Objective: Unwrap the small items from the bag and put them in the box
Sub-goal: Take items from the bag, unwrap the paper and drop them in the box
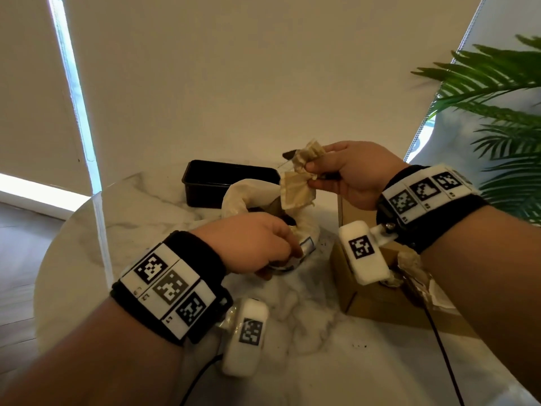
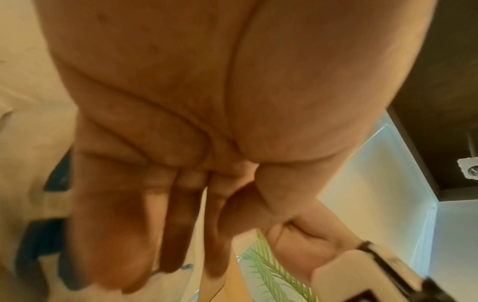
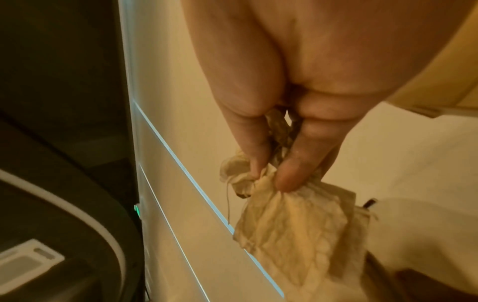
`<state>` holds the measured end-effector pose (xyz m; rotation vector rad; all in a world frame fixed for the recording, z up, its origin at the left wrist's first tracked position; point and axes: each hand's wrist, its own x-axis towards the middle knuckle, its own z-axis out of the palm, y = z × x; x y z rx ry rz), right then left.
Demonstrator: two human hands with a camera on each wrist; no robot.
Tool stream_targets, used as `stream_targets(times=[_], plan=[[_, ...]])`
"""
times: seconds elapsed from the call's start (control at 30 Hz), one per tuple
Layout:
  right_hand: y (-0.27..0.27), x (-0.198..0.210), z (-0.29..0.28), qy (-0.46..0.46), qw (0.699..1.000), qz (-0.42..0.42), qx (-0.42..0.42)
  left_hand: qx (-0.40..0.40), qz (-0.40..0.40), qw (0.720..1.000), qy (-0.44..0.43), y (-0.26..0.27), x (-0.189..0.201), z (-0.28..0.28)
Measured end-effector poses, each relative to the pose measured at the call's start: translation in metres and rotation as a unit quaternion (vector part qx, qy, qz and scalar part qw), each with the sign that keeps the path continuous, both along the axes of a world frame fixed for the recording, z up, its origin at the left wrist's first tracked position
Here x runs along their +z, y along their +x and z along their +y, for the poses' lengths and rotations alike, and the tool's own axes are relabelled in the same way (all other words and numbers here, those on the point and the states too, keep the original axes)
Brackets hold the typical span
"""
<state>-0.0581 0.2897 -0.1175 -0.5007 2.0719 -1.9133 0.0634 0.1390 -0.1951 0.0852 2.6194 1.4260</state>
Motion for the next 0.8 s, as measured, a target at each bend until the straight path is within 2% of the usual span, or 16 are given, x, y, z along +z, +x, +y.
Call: stream_targets(times=[0.13,0.23,0.4,0.47,0.53,0.6,0.7,0.77,0.8], plan=[[0.008,0.008,0.017,-0.070,0.997,0.008,0.024,0.061,0.020,0.992,0.105,-0.002,-0.001,0.003],[0.016,0.013,0.031,-0.142,0.988,0.013,0.053,0.117,0.081,0.981,0.131,-0.004,0.000,0.004],[0.027,0.010,0.058,-0.250,0.962,0.027,0.109,0.164,0.144,0.930,0.297,-0.009,0.004,0.015],[0.027,0.005,0.071,-0.288,0.949,0.025,0.127,0.178,0.159,0.920,0.311,-0.011,0.009,0.021],[0.026,-0.001,0.083,-0.313,0.940,0.010,0.136,0.185,0.172,0.922,0.294,-0.014,0.012,0.028],[0.023,-0.011,0.093,-0.343,0.924,-0.025,0.169,0.157,0.168,0.937,0.264,-0.017,0.016,0.036],[0.017,-0.028,0.098,-0.371,0.890,-0.078,0.253,0.036,0.137,0.972,0.188,-0.027,0.025,0.055],[0.013,-0.034,0.101,-0.367,0.886,-0.079,0.272,-0.058,0.102,0.991,0.061,-0.029,0.033,0.073],[0.011,-0.036,0.103,-0.368,0.885,-0.084,0.274,-0.078,0.099,0.992,-0.010,-0.031,0.036,0.080]])
